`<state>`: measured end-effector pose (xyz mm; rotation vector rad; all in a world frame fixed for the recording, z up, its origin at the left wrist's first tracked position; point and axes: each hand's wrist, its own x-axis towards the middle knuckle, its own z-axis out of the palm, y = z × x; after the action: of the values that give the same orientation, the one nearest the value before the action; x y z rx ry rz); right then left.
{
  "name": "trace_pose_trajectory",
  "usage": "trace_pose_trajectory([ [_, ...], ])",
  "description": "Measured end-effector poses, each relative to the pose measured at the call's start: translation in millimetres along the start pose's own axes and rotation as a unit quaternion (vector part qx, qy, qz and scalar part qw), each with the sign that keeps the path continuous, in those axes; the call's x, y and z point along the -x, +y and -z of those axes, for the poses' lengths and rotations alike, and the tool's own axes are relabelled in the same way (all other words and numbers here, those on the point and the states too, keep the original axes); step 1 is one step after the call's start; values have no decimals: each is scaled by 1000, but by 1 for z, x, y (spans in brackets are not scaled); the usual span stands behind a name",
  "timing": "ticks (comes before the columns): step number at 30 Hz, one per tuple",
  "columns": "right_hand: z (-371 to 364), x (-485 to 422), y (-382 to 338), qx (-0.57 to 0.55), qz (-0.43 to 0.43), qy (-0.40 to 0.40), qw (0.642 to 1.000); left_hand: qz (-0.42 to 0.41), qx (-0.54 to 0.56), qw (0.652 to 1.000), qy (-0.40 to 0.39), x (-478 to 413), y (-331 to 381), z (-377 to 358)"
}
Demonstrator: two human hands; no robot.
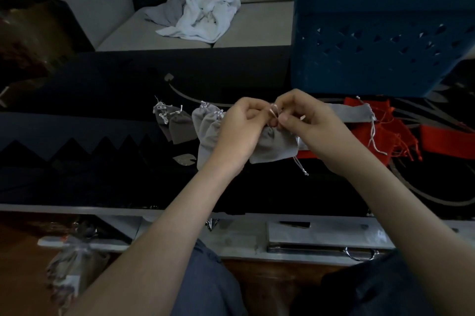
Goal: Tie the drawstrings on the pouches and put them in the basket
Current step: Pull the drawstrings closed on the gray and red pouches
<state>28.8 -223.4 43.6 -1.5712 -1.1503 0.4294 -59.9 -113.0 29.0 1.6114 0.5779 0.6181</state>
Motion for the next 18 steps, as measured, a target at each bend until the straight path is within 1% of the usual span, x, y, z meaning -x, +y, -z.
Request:
trace_pose_trajectory([
  [7, -5, -3, 6, 3, -31, 31, 999, -49, -60, 997, -24, 4, 2, 3],
  [13, -3, -3, 7, 66, -36, 46, 996, -65, -102, 992, -43, 9, 2, 0],
  [18, -6, 0, 3, 97, -25, 43, 994, -96, -141, 985, 2, 10, 2, -4],
])
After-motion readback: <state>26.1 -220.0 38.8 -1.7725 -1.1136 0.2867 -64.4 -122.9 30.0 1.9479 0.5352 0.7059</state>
